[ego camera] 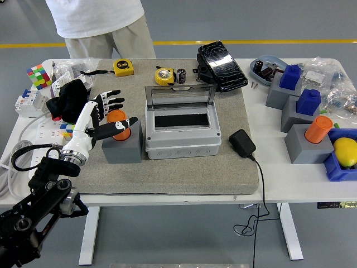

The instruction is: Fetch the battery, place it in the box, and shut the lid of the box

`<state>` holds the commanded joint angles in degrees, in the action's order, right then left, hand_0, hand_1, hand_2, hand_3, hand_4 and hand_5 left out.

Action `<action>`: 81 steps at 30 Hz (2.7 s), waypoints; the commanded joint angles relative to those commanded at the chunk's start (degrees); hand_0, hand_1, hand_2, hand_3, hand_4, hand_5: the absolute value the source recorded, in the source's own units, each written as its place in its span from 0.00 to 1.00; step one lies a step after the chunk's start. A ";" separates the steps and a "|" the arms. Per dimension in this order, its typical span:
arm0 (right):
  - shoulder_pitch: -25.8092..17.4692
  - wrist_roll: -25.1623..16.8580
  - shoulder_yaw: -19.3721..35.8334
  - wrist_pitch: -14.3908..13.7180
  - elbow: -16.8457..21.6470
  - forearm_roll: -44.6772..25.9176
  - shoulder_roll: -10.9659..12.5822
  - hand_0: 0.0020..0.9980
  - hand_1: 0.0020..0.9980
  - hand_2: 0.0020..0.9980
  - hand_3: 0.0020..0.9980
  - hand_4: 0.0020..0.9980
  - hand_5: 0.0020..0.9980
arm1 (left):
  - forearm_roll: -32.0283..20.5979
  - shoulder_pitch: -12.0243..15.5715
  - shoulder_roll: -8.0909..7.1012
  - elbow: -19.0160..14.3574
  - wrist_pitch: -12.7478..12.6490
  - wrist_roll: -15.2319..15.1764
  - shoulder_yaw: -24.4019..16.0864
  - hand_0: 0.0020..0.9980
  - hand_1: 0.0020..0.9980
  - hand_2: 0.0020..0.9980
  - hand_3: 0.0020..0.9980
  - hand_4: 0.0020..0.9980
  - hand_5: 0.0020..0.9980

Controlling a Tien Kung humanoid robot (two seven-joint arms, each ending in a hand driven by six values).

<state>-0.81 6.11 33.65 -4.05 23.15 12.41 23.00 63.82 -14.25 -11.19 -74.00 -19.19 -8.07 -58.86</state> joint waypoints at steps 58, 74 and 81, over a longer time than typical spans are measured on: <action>-0.04 -0.04 -0.29 0.13 -0.07 -0.31 -0.22 0.62 0.64 0.65 0.59 1.00 0.56 | -9.08 -4.93 1.35 3.08 -2.92 -9.06 6.29 0.12 0.05 0.10 0.19 0.48 0.00; -0.19 -0.01 -0.52 0.12 -0.10 -0.34 -0.08 0.63 0.64 0.65 0.59 1.00 0.56 | 12.20 -11.01 -2.27 -7.10 -3.73 3.55 12.68 0.11 0.04 0.10 0.18 0.46 0.00; 0.08 -0.09 -0.21 0.02 0.13 -0.08 -0.12 0.62 0.64 0.65 0.59 1.00 0.56 | 19.77 -17.82 -1.31 -4.83 -6.57 11.29 21.77 0.11 0.04 0.10 0.18 0.42 0.00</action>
<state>-0.73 6.02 33.43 -4.03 23.29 12.34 22.88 83.59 -32.07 -12.50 -78.83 -25.76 3.22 -37.09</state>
